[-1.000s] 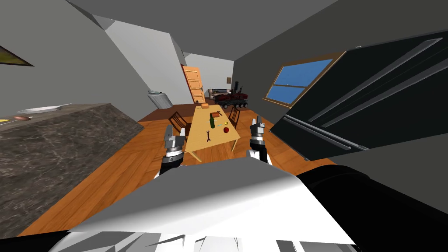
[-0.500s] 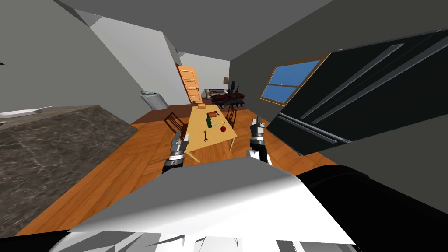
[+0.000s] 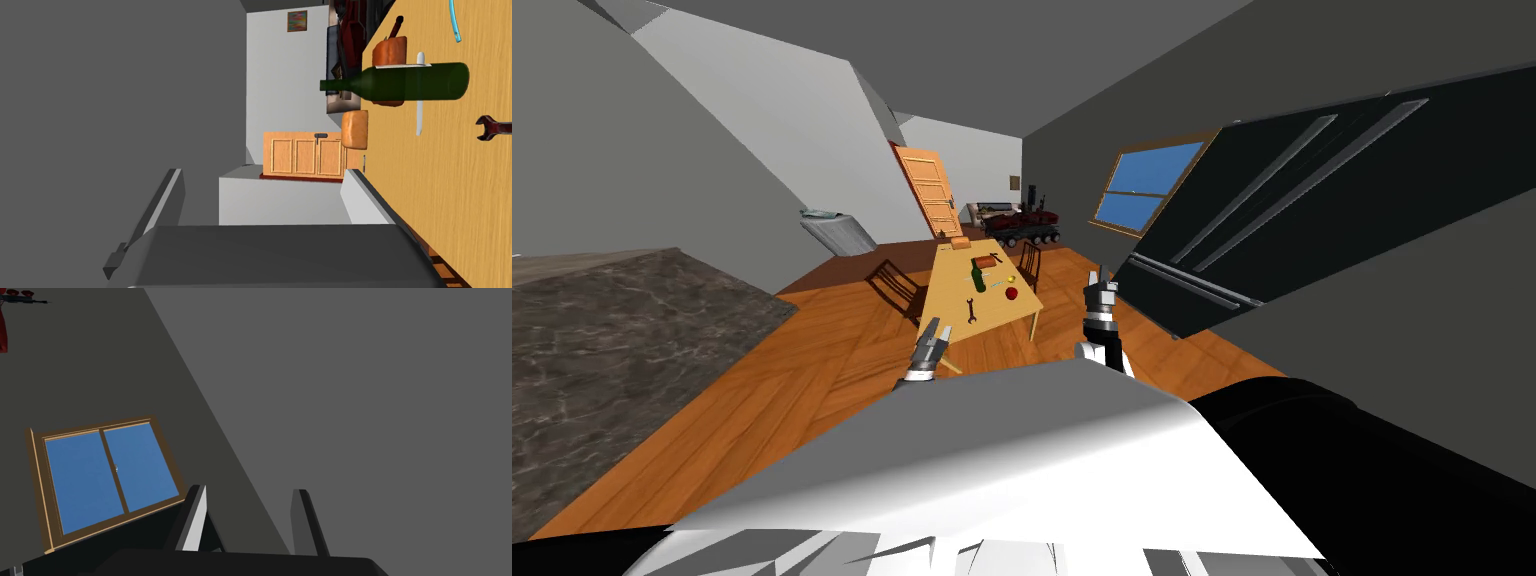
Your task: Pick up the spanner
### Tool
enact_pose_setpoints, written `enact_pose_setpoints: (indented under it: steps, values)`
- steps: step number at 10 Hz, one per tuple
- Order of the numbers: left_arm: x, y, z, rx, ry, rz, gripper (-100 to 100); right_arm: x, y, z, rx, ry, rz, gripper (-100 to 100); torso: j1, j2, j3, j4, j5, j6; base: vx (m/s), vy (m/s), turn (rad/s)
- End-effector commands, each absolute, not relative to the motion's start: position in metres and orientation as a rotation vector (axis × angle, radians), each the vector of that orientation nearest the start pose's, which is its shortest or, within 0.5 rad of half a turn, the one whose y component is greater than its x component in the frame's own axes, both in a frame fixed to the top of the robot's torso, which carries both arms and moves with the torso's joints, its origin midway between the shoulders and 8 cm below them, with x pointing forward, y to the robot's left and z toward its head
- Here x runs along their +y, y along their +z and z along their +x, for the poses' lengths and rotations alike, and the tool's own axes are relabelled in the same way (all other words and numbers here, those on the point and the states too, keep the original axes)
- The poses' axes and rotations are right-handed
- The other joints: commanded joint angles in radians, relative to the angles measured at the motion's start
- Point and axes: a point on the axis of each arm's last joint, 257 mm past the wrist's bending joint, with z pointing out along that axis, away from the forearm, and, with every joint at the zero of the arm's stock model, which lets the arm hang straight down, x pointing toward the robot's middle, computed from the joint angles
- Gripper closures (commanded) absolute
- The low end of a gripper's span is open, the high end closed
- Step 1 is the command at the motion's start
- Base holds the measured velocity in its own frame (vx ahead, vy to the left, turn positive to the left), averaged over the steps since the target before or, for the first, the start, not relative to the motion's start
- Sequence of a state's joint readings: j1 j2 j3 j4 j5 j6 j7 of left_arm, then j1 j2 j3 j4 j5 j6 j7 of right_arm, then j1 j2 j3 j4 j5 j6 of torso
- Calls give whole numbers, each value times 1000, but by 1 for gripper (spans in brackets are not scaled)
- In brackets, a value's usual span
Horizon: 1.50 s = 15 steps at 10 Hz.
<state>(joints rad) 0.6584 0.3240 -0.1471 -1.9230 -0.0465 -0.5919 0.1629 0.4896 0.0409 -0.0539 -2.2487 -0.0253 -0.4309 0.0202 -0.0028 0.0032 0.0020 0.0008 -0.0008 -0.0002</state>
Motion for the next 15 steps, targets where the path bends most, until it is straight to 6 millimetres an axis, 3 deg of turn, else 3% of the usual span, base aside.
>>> enact_pose_setpoints:
  steps: [1,3,4,5,7,9,10,11,12,14,15]
  values:
    - [250,-231,319,1276,-1338,-912,-100,-308,1,356,623,1227,764,0,0,0,0,0,0,0,-40,-52,-186]
    - [254,-286,292,1406,-1297,-1006,-100,-308,1,357,623,1228,764,0,-1,1,1,0,0,0,-53,-85,-331]
    - [257,-292,289,1424,-1286,-1009,-100,-308,1,357,623,1228,764,0,-2,1,1,0,0,1,-33,-64,-80]
    - [259,-315,273,1488,-1266,-1051,-100,-308,1,356,623,1227,764,0,0,0,0,0,0,0,-23,-63,-199]
    - [262,-322,270,1498,-1254,-1062,-100,-308,1,356,623,1227,764,0,1,-1,-1,0,0,0,-9,-26,-46]
    - [270,-370,229,1628,-1198,-1164,-100,-308,1,357,623,1227,764,0,3,-2,-1,0,1,1,-6,-45,-333]
    - [274,-379,224,1644,-1179,-1177,-100,-308,1,357,623,1228,764,0,1,-1,-1,0,0,1,-11,-51,-150]
    - [282,-405,197,1714,-1135,-1238,-100,-308,1,356,623,1227,764,0,1,-1,-1,0,0,0,-9,-63,-231]
    - [282,-405,197,1714,-1135,-1238,-100,-308,1,357,623,1227,764,0,1,-2,-1,0,0,0,-1,-44,-161]
    - [296,-444,144,1834,-1054,-1350,-100,-308,1,356,623,1227,764,0,1,-2,-1,0,0,0,18,-58,-358]
    - [301,-451,137,1847,-1030,-1364,-100,-308,1,356,623,1227,764,0,0,-3,-2,-1,0,0,19,-37,-157]
